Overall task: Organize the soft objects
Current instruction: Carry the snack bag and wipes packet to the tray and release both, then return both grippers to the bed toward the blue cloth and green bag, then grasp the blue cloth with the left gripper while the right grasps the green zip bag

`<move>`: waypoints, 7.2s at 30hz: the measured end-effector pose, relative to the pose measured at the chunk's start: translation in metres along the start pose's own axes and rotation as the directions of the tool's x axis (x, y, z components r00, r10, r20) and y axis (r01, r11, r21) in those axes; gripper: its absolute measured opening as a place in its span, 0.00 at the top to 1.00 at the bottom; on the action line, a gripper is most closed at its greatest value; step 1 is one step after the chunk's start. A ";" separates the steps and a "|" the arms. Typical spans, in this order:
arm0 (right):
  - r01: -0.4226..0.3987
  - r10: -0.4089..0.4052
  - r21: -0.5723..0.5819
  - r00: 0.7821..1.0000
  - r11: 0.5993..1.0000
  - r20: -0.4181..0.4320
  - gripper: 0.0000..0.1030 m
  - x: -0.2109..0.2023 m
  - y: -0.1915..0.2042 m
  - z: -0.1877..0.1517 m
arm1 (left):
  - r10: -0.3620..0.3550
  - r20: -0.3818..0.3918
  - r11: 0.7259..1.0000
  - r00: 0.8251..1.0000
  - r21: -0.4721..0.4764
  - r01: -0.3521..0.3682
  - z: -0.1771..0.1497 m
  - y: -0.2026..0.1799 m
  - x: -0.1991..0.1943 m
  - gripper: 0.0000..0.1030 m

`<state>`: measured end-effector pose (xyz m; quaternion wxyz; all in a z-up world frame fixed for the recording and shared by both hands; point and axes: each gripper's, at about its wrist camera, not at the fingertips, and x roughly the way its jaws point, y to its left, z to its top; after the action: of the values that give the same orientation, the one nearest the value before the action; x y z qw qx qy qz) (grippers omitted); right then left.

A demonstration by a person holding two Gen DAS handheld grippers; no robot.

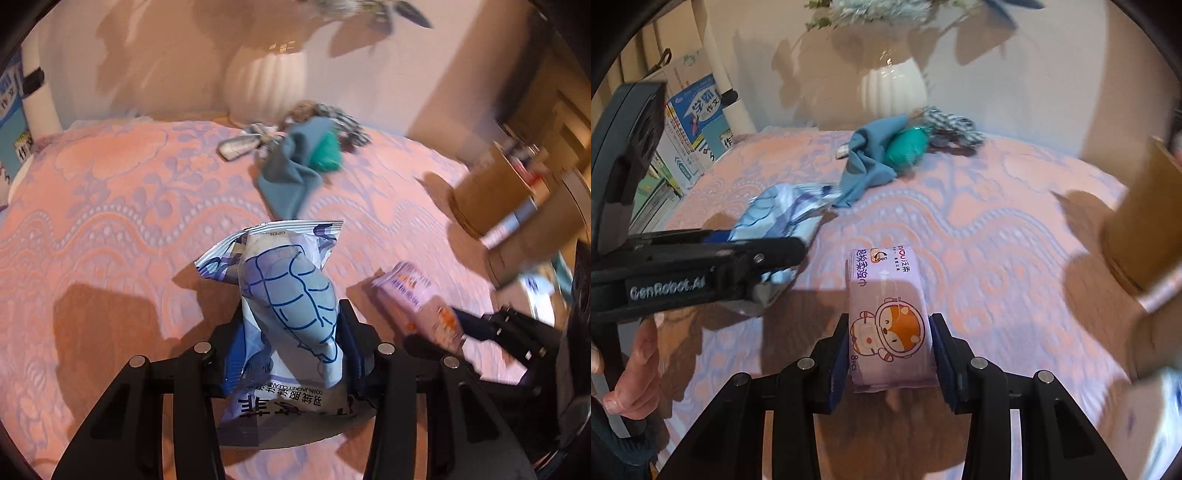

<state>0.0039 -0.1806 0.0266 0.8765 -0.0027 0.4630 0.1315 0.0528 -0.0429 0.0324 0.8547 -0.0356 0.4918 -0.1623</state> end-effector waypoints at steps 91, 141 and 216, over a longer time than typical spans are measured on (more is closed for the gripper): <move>0.118 -0.364 0.652 0.896 0.749 0.255 0.50 -0.281 -0.352 -0.111 | -0.266 0.166 0.825 0.949 0.548 0.136 -0.010 -0.441 -0.024 0.20; 0.045 -0.062 0.198 0.995 0.979 0.078 0.44 -0.017 -0.029 0.089 | 0.121 0.267 0.988 0.956 0.055 -0.141 0.063 0.012 -0.041 0.25; 0.192 -0.198 0.088 0.979 0.977 0.057 0.61 -0.025 0.007 -0.053 | 0.194 0.140 0.980 0.971 0.018 -0.198 -0.090 -0.020 -0.024 0.73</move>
<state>-0.0538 -0.1866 0.0172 0.8992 -0.0080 0.4366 0.0259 -0.0399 -0.0455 0.0110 0.8988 0.0157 0.4302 -0.0822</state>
